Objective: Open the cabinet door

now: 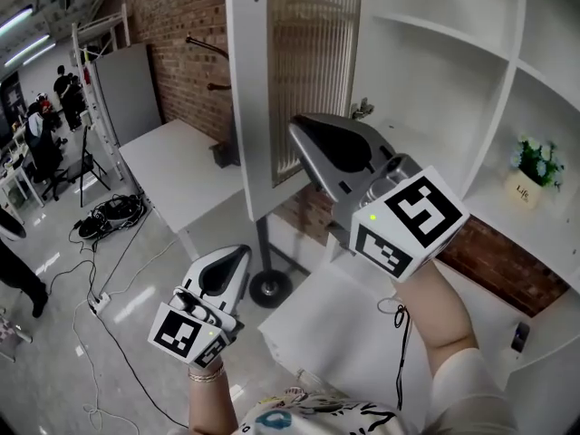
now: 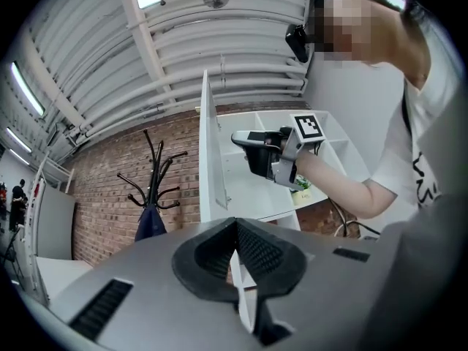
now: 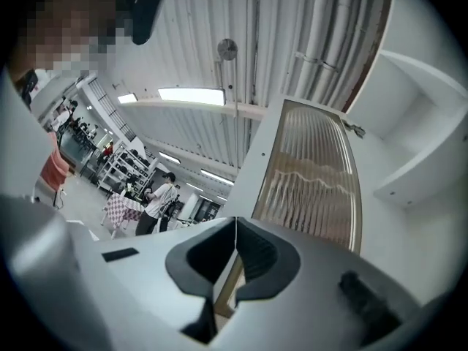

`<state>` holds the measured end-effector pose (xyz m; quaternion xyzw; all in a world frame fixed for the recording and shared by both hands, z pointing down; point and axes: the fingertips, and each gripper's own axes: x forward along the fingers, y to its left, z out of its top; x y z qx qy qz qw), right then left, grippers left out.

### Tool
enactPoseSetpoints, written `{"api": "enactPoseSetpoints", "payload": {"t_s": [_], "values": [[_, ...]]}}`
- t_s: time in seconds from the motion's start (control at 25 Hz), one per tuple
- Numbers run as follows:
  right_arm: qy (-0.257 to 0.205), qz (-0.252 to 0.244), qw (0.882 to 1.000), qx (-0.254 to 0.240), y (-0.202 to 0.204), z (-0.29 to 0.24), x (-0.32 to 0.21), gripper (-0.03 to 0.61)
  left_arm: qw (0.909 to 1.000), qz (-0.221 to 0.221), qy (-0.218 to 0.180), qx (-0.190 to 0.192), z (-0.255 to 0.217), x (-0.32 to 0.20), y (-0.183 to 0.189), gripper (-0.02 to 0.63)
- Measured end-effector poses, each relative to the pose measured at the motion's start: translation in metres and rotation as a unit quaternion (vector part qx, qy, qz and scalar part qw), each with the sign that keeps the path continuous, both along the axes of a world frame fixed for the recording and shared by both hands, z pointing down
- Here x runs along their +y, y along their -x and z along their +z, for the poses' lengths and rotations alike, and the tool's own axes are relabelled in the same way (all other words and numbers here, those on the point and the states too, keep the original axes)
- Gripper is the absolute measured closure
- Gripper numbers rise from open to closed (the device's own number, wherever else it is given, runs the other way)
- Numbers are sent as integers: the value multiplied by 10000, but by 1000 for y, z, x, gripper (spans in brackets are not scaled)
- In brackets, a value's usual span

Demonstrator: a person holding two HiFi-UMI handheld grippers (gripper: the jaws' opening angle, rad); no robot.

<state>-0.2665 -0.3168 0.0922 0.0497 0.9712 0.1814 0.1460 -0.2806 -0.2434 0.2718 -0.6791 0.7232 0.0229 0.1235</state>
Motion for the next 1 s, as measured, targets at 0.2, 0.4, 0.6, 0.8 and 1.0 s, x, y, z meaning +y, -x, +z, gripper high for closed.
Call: {"api": "enactPoseSetpoints", "payload": {"t_s": [0.2,0.4,0.6,0.8,1.0], "values": [[247,123,9994,221,-21,31,-16,549,9993,347,151,-55,9,-13,-18,600],[532,326,9973,388,-48,63,-35,549,9963,822,254,-54,20,-29,-42,600],[566,648,9950,500,-72,86,-50,549,9932,1120,296,-94,24,-49,-60,600],[803,967,9891,771,-101,125,-57,549,9892,1398,408,-163,31,-68,-82,600],[1025,1270,9807,1081,-132,170,-63,549,9833,1775,370,-125,40,-87,-108,600]]}}
